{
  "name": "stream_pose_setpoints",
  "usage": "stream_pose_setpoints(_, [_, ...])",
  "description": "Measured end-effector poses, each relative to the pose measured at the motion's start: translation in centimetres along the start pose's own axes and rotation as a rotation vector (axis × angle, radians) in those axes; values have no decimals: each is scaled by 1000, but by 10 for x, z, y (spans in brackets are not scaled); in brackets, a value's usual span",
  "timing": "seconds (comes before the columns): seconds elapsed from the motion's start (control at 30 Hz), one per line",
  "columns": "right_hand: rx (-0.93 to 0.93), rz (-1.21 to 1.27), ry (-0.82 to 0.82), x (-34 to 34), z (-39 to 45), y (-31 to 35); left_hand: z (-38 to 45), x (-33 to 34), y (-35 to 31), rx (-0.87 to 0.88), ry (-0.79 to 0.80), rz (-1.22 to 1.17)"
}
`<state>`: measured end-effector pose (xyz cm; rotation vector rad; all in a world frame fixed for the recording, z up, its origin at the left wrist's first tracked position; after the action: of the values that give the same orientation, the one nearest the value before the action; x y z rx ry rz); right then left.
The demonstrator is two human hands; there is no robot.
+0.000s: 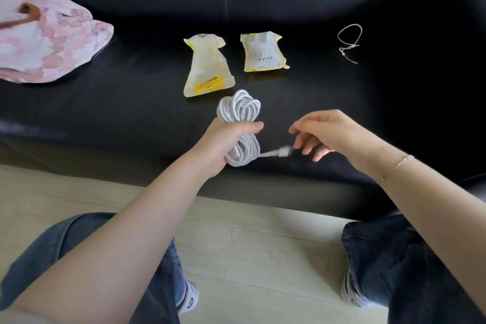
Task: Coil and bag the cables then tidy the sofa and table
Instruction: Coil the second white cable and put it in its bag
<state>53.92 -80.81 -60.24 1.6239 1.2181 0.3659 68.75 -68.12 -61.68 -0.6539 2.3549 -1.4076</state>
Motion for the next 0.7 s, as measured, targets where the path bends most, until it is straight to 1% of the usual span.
stream_pose_setpoints(0.07, [-57,-41,-108,-10,1,2,-1,0,-2,81,-63,221])
stream_pose_setpoints(0.13, [-123,-41,-154,-15,1,5,-4,3,-3,161,-83,420])
stream_pose_setpoints(0.27, [-221,-18,-136,-13,-3,10,-9,10,-4,308,-100,761])
stream_pose_setpoints(0.37, [-319,-94,-84,-9,-6,16,-7,13,-5,301,-75,950])
stream_pose_setpoints(0.43, [-390,-250,0,-7,-9,19,-8,17,-8,294,-69,1108])
stream_pose_setpoints(0.53, [-377,-514,152,0,-11,14,-11,26,-12,287,-108,1295])
stream_pose_setpoints(0.6, [-376,-676,152,7,-10,9,-13,35,-13,246,-132,1407])
stream_pose_setpoints(0.7, [-403,-939,53,17,-10,4,-16,56,-12,229,-111,1563])
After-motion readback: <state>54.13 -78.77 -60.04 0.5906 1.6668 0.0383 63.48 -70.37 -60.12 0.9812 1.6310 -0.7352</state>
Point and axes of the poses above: each hand's wrist, its own z-axis towards the middle knuckle, its own x-axis out of the palm, y = z × x, the point moved 3 cm from there along z, towards the middle knuckle, and after that the axes turned 6 degrees about y, right-handed, at the moved point
